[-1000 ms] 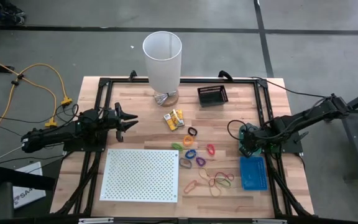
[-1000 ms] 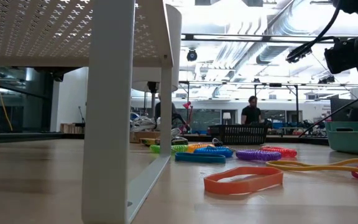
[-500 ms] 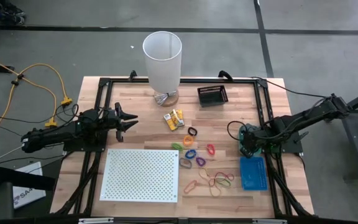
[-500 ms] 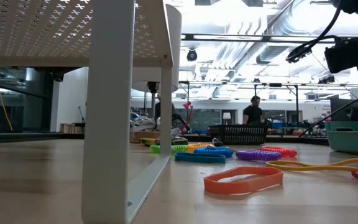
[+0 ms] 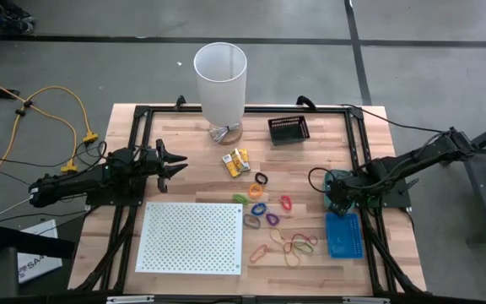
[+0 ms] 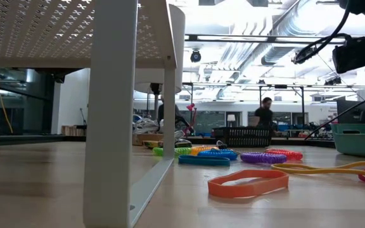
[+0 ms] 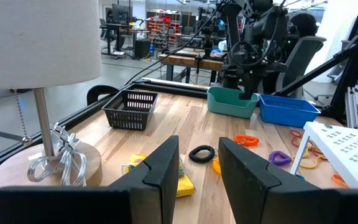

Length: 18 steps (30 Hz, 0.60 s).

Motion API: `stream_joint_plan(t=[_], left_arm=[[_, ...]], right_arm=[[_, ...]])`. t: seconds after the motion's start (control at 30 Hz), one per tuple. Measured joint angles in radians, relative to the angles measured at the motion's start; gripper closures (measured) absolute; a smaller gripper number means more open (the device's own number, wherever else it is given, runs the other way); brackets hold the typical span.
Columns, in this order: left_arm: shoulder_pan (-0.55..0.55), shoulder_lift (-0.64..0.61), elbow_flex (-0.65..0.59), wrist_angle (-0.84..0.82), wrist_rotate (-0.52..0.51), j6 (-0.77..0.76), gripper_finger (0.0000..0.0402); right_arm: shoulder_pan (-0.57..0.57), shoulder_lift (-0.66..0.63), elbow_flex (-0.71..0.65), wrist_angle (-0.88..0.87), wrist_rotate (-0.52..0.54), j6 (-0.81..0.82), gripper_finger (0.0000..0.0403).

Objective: Pick & Place Office Desk Supplies
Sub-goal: Put the black rubber band into the green bin, then put the yellow rubber band into the green bin

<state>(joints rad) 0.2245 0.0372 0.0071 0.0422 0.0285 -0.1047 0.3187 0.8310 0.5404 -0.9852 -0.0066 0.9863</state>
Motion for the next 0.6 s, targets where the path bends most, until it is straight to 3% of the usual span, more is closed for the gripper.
stream_joint_plan(t=[0.27, 0.6], left_arm=[[0.000, 0.000, 0.000, 0.000, 0.000, 0.000, 0.0293], [0.000, 0.000, 0.000, 0.000, 0.000, 0.000, 0.0293]], right_arm=[[0.000, 0.002, 0.000, 0.001, -0.025, -0.015, 0.0388], [0.000, 0.004, 0.000, 0.001, -0.001, -0.016, 0.0288]])
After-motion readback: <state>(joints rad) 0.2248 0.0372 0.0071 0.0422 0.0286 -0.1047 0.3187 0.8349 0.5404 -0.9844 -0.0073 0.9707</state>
